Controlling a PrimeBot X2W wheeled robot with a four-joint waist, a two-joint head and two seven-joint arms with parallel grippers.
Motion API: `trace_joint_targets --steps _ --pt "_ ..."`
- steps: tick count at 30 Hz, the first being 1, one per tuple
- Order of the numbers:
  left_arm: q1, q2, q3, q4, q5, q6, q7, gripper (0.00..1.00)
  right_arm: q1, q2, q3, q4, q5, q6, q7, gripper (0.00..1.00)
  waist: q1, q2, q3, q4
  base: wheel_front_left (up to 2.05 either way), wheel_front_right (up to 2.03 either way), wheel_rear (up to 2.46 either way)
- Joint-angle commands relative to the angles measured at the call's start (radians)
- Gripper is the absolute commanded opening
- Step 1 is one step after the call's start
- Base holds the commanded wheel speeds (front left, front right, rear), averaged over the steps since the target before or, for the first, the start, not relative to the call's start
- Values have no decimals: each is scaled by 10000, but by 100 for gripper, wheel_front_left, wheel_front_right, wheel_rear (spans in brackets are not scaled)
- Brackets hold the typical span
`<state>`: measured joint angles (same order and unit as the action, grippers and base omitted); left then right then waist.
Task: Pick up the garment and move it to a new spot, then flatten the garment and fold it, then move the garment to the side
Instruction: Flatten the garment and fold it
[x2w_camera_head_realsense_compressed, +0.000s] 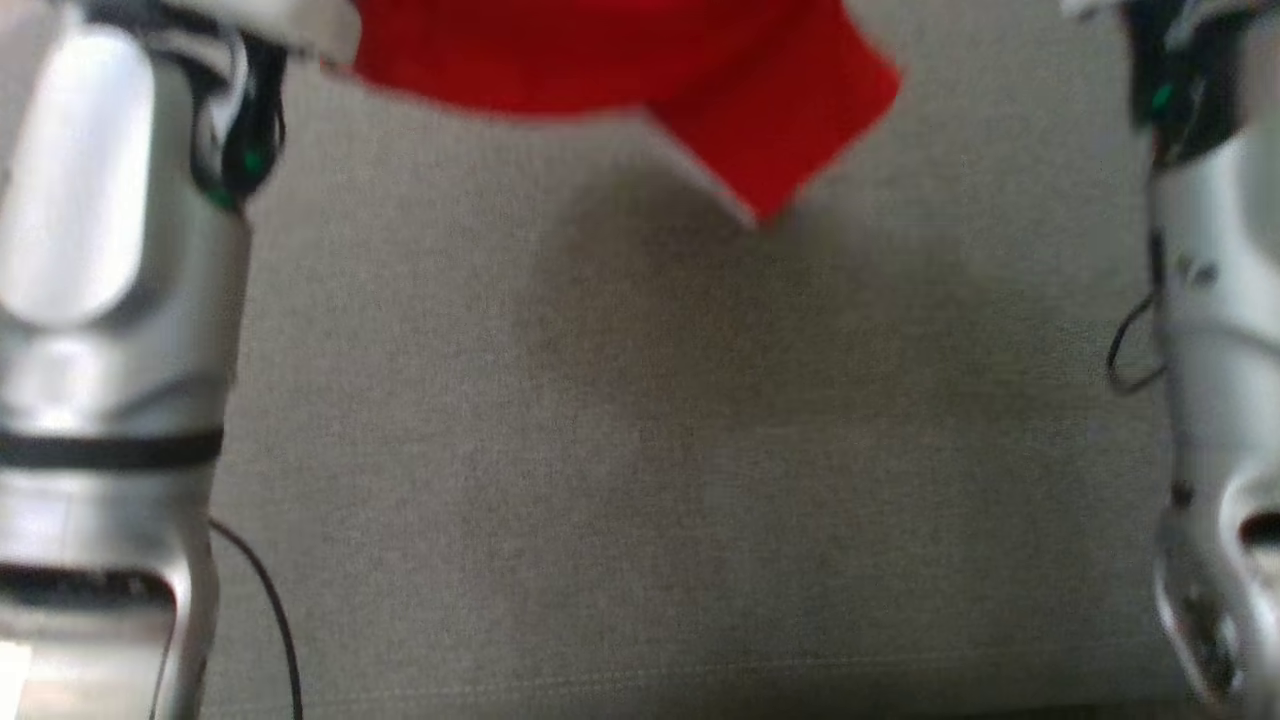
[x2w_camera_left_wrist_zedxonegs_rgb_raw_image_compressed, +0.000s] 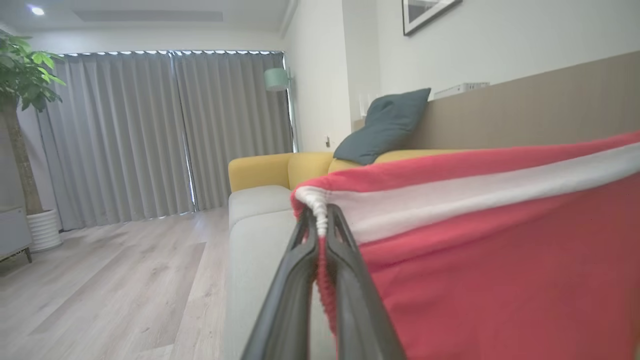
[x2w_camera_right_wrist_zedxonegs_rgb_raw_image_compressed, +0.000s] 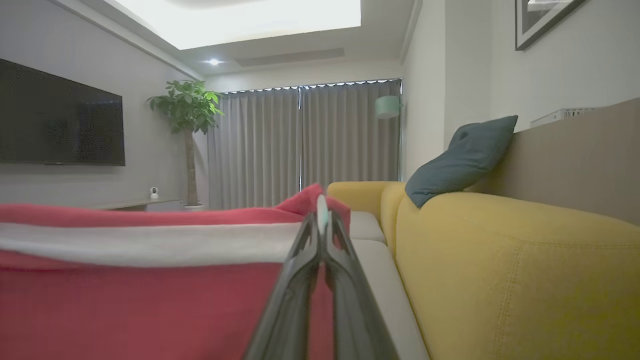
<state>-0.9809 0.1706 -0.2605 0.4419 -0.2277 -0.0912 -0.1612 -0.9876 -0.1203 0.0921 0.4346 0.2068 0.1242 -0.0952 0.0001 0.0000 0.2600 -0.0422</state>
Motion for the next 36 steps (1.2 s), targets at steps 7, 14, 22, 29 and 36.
trace_joint_targets --steps 7,14,22,29,36 --pt "-2776 -42 520 791 334 390 -969 0 -2835 147 -1067 1335 -1190 65 -1459 0 -1 0 1168 43 0 0 0" --pt "-1798 -352 919 1376 159 283 -1002 0 -2399 453 -901 2133 -1205 65 -1656 0 -1 0 1332 -167 0 0 0" --pt "1481 -1005 1316 1994 -479 91 -1004 0 636 592 435 2010 64 65 -1663 0 -1 0 1410 -349 0 0 0" --pt "4271 -1191 1383 1489 -682 80 -1005 0 3720 653 1202 1010 1276 65 -1664 0 -1 0 881 -582 0 0 0" --pt "6239 -1200 1215 812 -1419 403 -1005 0 5907 570 1688 740 1795 65 -1598 0 -1 0 -51 -648 0 0 0"
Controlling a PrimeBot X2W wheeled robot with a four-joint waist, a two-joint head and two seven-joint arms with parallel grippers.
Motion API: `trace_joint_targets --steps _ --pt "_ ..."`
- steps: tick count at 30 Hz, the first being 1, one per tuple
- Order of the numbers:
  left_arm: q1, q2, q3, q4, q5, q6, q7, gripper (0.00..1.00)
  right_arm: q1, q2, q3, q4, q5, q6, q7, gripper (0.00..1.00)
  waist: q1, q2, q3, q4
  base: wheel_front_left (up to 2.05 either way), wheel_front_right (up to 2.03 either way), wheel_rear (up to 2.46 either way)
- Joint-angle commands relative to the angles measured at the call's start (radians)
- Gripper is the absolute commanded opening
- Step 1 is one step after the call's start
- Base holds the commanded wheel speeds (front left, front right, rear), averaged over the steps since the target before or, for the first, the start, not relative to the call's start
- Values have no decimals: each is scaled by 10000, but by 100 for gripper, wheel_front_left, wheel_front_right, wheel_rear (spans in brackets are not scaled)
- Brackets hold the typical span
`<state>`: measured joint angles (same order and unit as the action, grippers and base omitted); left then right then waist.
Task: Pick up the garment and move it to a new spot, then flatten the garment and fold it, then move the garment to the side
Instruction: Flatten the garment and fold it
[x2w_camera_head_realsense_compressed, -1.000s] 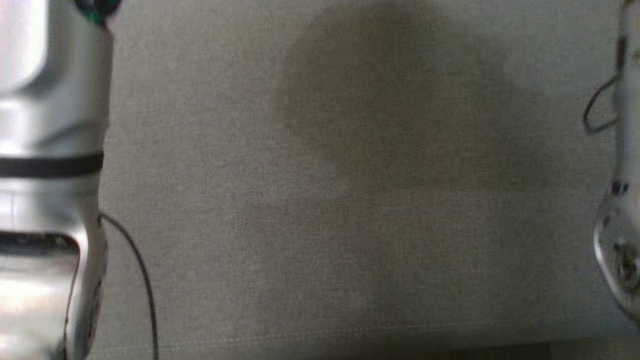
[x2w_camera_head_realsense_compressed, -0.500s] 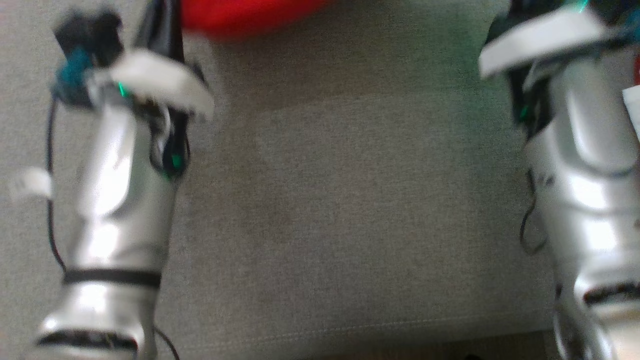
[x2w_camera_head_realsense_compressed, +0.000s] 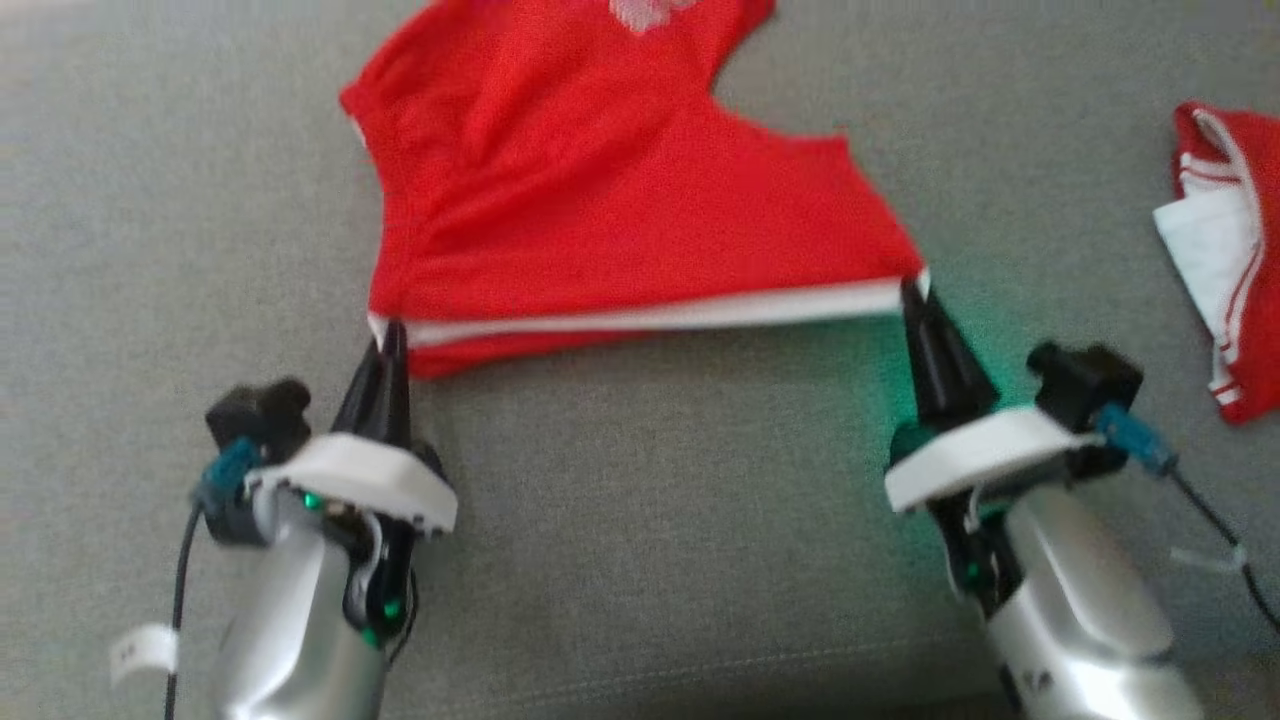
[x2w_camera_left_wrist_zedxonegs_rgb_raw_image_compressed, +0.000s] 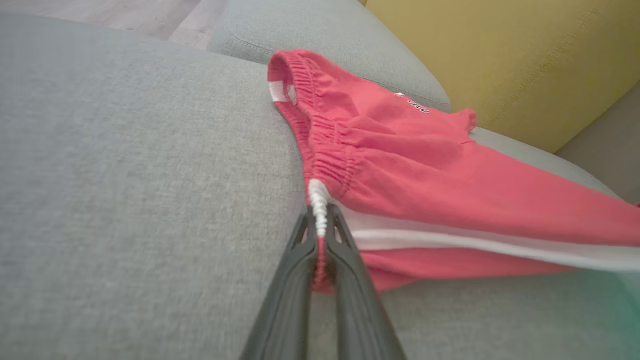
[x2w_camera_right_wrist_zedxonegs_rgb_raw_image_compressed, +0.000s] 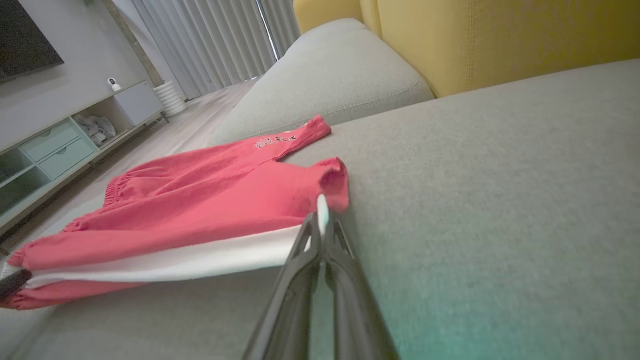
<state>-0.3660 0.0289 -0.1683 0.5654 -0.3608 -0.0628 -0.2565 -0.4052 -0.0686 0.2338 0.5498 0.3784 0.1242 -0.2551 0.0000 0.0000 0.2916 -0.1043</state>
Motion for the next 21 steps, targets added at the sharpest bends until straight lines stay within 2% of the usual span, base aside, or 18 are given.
trace_joint_targets --steps 1,13,21 --pt "321 216 279 -516 -130 131 -52 0 339 16 313 -457 128 65 52 0 0 0 -507 -17 0 0 0" --pt "2835 215 161 -1259 -224 68 -53 0 3087 -496 512 -2047 463 65 1117 0 0 0 -2056 115 0 0 0" --pt "3660 214 -91 -2209 -420 125 -53 0 4007 -740 260 -3751 223 65 1679 0 0 0 -2035 257 0 0 0"
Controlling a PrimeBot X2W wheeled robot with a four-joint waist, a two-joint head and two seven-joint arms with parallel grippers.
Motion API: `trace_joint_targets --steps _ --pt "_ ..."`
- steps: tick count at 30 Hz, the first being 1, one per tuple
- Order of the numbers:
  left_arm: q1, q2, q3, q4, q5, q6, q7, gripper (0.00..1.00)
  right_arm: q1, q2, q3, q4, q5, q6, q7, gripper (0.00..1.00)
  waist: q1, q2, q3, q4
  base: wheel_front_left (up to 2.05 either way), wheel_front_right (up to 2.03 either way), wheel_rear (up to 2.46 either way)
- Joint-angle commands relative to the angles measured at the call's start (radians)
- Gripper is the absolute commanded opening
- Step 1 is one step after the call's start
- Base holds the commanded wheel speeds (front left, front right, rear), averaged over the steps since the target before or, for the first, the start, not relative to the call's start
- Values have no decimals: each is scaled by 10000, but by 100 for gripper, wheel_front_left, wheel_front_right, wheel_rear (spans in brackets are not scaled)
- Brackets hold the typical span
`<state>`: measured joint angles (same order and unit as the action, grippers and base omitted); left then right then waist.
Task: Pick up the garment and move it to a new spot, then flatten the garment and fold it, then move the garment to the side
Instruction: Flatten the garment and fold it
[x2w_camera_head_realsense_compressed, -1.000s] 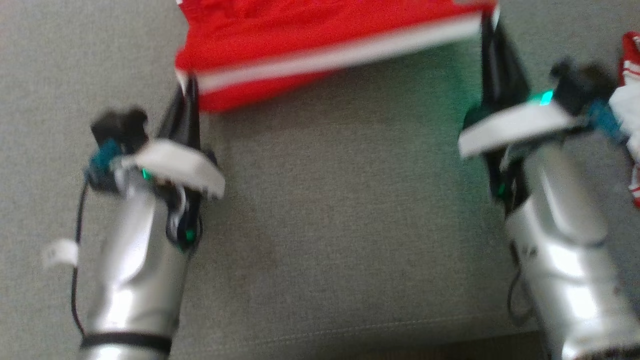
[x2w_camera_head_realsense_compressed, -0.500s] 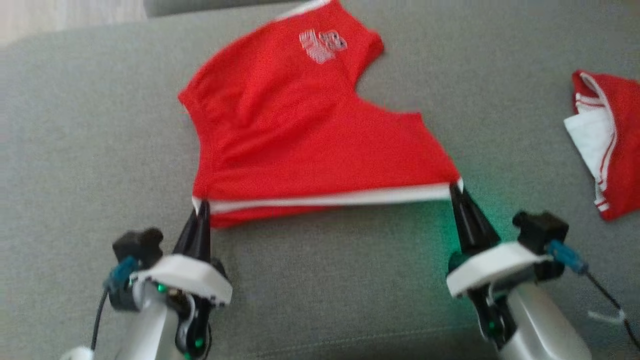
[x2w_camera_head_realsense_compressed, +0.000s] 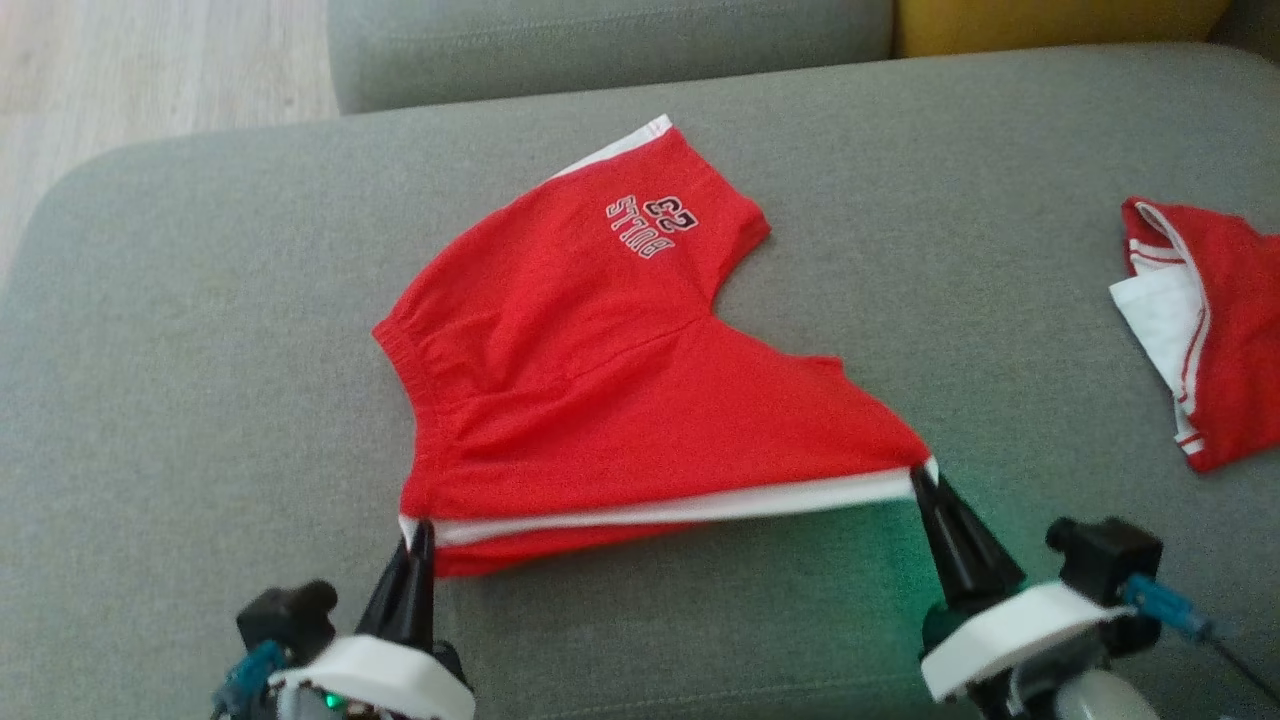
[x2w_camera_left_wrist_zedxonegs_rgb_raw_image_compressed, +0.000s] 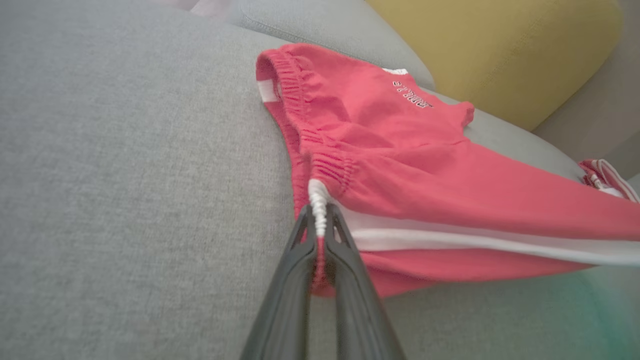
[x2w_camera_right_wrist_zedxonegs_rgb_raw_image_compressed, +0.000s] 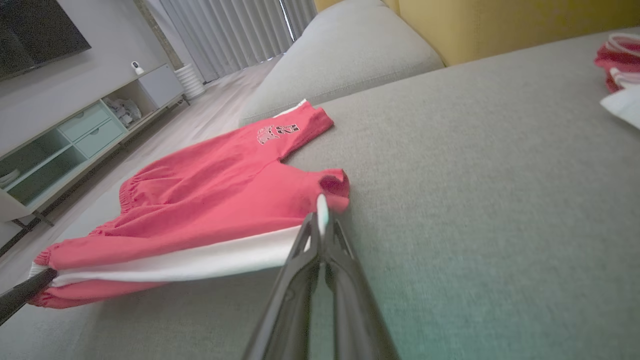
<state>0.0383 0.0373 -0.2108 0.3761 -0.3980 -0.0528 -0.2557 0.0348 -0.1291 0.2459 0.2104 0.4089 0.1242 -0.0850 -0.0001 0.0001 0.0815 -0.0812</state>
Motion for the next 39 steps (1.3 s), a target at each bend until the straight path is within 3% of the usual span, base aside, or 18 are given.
trace_joint_targets --steps 1,6,10,25,39 --pt "-468 130 347 -479 -45 20 -60 0 -503 -105 110 -490 -122 65 50 0 1 -1 151 38 0 0 0" --pt "-1397 130 231 -939 -104 8 -60 0 -1675 146 3 -671 -293 65 254 0 1 -1 662 288 0 0 0" --pt "-2345 130 368 -1153 -323 190 -60 0 -3153 266 14 -116 -556 65 254 0 1 -1 1114 388 0 0 0" --pt "-5646 130 -10 -654 -781 923 -61 0 -8966 350 76 4272 -1521 65 -299 0 1 -1 3367 1475 0 0 0" --pt "-6432 130 -1123 -649 -1692 1864 -61 0 -11640 315 -578 7660 -2872 65 -1038 0 1 -1 4069 2284 0 0 0"
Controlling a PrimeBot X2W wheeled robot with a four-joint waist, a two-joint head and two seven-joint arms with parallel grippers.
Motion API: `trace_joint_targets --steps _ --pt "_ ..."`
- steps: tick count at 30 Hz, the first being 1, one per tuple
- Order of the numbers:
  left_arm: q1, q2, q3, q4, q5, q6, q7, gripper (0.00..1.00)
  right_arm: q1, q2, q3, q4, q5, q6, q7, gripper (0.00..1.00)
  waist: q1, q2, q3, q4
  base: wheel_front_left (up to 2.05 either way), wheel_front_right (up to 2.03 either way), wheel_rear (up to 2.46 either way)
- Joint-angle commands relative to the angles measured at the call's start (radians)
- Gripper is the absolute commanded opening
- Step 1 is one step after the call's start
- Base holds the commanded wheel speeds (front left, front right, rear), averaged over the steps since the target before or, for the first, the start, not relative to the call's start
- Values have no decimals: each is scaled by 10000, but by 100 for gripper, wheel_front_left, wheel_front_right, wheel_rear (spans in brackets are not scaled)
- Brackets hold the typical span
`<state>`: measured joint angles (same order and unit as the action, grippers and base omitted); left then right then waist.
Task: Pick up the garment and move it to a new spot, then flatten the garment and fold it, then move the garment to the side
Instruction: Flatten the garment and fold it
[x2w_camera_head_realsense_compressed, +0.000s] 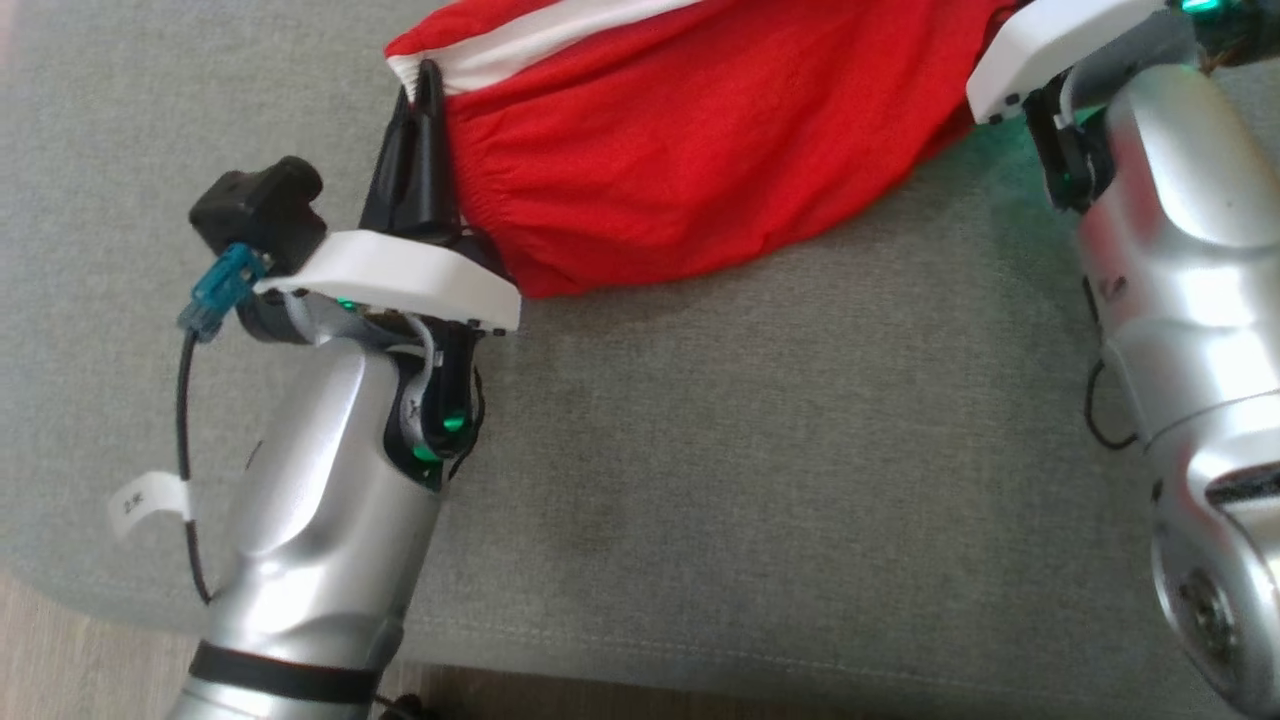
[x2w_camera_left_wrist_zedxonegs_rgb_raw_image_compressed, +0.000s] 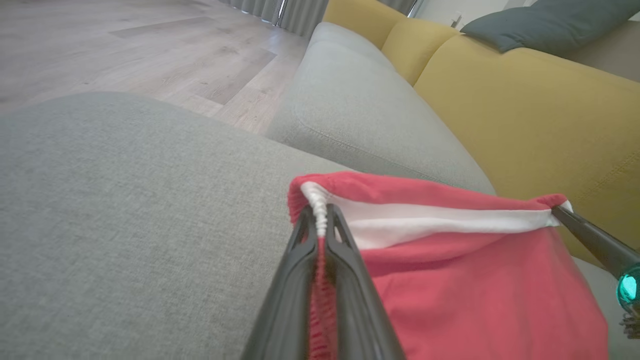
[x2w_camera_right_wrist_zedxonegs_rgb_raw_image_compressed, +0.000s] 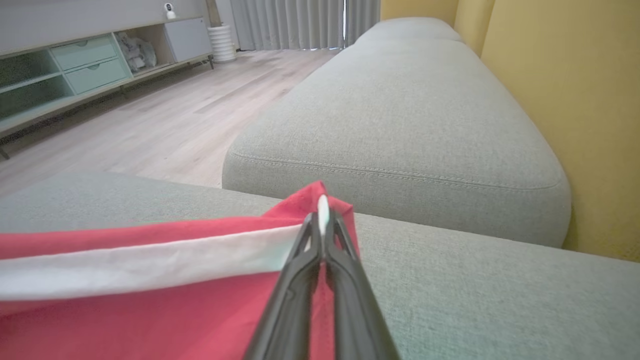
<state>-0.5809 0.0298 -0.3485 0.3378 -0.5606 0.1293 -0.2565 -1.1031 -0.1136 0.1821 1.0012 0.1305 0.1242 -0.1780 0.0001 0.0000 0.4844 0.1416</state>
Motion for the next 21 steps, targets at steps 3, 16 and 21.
trace_joint_targets --steps 3,16,21 --pt "-335 204 69 -158 -166 123 -53 0 -594 177 -157 323 -457 65 -245 46 -1 0 86 137 0 0 0" --pt "-65 204 89 -60 92 633 -53 100 -741 470 -952 1286 -853 65 -777 100 -1 0 137 -26 0 0 0" --pt "539 204 245 -298 375 650 -53 100 -302 383 -605 1904 -742 65 -456 100 -1 0 -21 -124 0 0 0"
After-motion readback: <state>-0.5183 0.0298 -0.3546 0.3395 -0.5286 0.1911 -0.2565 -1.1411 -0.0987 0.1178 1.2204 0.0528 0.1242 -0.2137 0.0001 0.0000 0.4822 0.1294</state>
